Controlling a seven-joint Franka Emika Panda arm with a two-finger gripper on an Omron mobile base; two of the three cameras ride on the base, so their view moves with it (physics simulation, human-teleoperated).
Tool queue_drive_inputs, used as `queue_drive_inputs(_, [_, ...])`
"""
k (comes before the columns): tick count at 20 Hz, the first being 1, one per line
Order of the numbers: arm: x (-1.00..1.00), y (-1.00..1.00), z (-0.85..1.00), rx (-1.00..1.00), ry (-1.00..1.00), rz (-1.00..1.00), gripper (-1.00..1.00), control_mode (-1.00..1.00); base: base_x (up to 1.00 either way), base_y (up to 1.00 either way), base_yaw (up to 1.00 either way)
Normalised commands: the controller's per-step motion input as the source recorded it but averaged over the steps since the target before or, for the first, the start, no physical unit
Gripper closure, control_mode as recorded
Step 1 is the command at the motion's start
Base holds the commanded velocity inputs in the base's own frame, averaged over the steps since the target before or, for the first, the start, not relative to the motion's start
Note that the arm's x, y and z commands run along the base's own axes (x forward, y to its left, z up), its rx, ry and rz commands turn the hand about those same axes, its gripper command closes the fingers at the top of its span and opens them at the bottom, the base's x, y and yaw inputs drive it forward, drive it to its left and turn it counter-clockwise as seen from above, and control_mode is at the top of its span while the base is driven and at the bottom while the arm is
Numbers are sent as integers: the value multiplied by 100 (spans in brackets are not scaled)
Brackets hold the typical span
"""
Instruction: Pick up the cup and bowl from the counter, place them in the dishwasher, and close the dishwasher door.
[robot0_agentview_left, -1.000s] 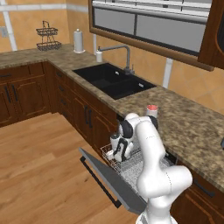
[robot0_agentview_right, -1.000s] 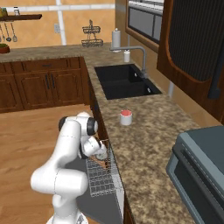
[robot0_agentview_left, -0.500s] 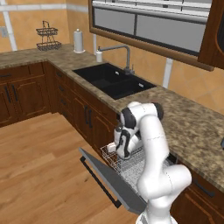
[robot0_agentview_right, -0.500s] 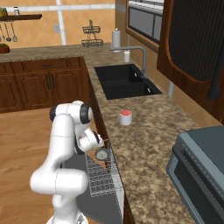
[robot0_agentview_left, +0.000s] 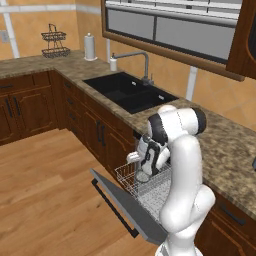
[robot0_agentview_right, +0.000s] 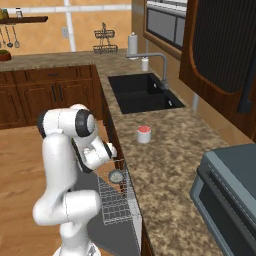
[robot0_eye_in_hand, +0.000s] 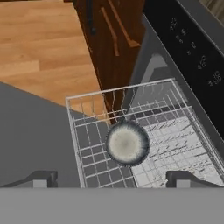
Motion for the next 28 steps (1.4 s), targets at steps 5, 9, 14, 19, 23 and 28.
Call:
queue_drive_inputs(5, [-62,35,100,0,-14,0,-100,-100,0,0,0])
queue_drive_inputs(9, [-29,14,100,-1,-6,0,-100,-100,0,0,0])
queue_drive_inputs(14, [13,-11,99,-13,0,0,-100,-100,0,0,0])
queue_drive_inputs(19, [40,-62,80,-16,1,-4,-100,-100,0,0,0])
queue_drive_inputs(23, [44,-75,47,-4,5,-1,-100,-100,0,0,0])
queue_drive_inputs(28, [34,-83,0,0,10,0,-100,-100,0,0,0])
